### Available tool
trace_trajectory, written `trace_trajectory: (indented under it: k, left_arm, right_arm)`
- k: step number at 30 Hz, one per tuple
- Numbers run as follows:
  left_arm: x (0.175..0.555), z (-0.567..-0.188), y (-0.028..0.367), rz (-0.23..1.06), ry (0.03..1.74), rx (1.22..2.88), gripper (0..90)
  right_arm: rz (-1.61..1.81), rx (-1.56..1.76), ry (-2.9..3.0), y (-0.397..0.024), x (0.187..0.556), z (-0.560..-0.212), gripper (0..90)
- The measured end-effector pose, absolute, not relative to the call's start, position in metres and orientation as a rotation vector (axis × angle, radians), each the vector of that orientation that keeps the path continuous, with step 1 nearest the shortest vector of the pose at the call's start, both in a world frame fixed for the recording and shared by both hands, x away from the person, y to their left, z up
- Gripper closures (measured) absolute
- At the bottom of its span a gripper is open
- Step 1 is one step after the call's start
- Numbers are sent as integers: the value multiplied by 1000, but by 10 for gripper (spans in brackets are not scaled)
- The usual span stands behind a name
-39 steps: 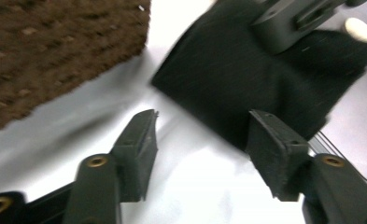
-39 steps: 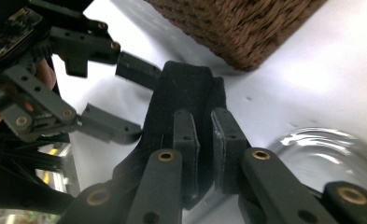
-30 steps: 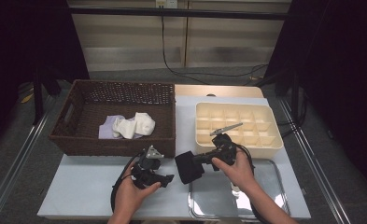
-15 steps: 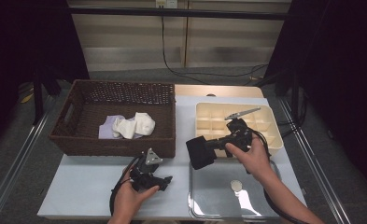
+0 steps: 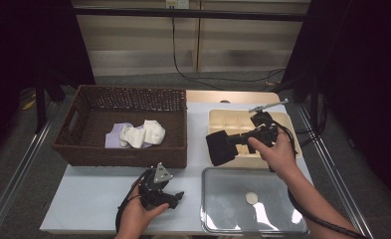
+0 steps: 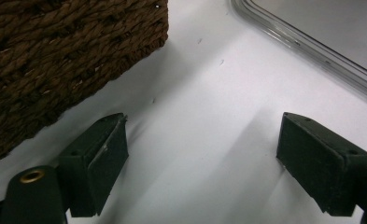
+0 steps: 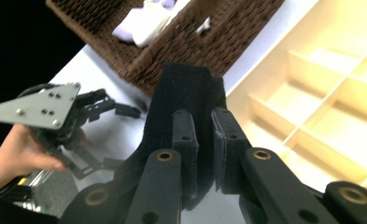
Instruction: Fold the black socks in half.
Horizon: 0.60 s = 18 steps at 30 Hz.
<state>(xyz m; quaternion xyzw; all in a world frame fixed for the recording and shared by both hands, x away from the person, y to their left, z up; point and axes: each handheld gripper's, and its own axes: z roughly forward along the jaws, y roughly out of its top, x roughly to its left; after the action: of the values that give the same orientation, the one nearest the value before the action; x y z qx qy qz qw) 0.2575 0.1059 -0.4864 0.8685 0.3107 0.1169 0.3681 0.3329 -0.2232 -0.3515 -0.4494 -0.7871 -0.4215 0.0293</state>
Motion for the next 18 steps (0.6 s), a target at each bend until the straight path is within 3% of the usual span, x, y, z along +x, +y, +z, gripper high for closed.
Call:
trace_trajectory:
  k: [18]
  left_arm:
    - [257,-487,107,307,795,2228,156]
  right_arm:
    - [-1314,-1514,-2384,-239,358,-356,804]
